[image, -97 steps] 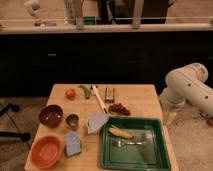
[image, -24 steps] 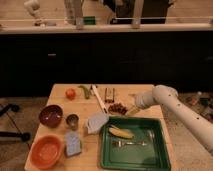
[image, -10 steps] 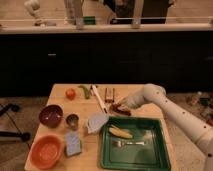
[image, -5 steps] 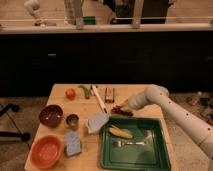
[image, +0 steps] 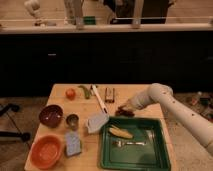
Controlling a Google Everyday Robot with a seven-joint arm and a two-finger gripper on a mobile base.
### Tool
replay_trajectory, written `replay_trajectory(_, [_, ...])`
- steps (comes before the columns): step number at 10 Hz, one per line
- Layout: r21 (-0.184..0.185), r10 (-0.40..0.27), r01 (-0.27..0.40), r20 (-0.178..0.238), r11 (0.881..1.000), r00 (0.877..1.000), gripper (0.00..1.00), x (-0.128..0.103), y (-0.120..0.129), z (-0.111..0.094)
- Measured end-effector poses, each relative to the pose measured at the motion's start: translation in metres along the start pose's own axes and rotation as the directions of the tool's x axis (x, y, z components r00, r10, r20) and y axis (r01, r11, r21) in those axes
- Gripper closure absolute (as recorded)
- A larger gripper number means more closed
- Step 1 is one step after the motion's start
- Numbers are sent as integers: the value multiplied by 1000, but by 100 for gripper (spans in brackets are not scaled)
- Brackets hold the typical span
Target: Place grapes in table surface
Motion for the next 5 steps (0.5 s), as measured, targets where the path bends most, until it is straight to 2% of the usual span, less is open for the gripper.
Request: replay_trajectory(5, [63, -114, 114, 6, 992, 993, 100, -47, -9, -56])
